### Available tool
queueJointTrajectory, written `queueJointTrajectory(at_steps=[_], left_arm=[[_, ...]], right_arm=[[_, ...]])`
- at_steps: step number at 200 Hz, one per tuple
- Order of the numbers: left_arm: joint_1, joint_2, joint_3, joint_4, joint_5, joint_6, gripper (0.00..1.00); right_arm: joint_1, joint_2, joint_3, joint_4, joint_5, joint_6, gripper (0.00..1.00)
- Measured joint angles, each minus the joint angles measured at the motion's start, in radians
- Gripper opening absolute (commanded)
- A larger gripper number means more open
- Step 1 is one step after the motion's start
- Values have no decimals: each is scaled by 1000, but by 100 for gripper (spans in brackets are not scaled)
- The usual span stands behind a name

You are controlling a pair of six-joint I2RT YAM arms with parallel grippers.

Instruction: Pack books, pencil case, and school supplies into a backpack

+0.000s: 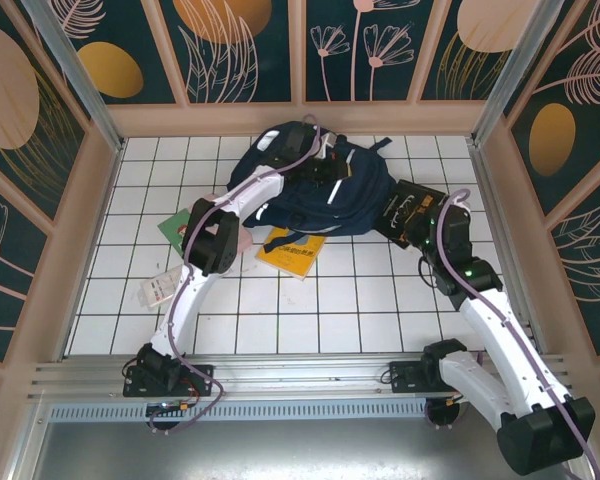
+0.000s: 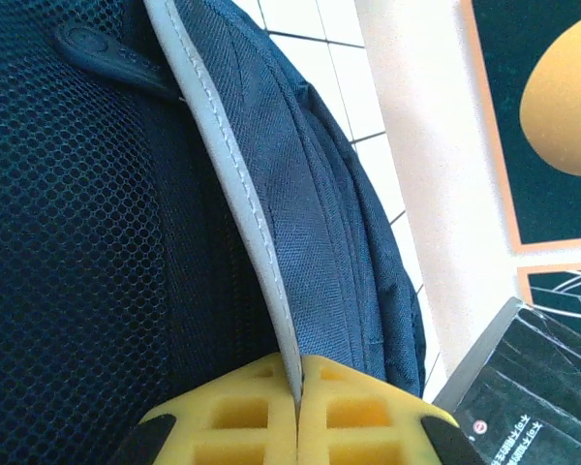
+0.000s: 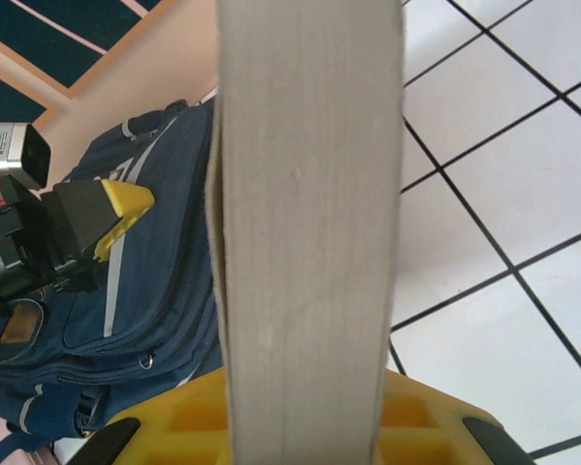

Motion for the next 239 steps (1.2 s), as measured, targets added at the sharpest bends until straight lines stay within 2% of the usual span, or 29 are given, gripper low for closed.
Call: queueJointTrajectory(at_steps=[47,92,110,132,163,208,239], left_arm=[[47,-88,0,-51,8,1,0],[127,-208,-2,-59,56,8,0],[154,-239,-4,-59,69,7,0],[177,-271,-28,-60,81,7,0],[189,-293,-61,-57,97,-5,0],[202,-296,-86,-33,131,-32,0],[206,-296,-86,-24,143,-39,0]], right_arm=[[-89,-32,29,3,-117,-13,0],[-235,-23,-3,108,-365,68,0],[-262,15,-25,183,-476,114,0],[-255,69,-39,258,-580,158,0],[-209,147,-48,393,-665,213,0],[-126,367,-47,615,-702,306,0],[-76,523,10,664,-682,318,0]])
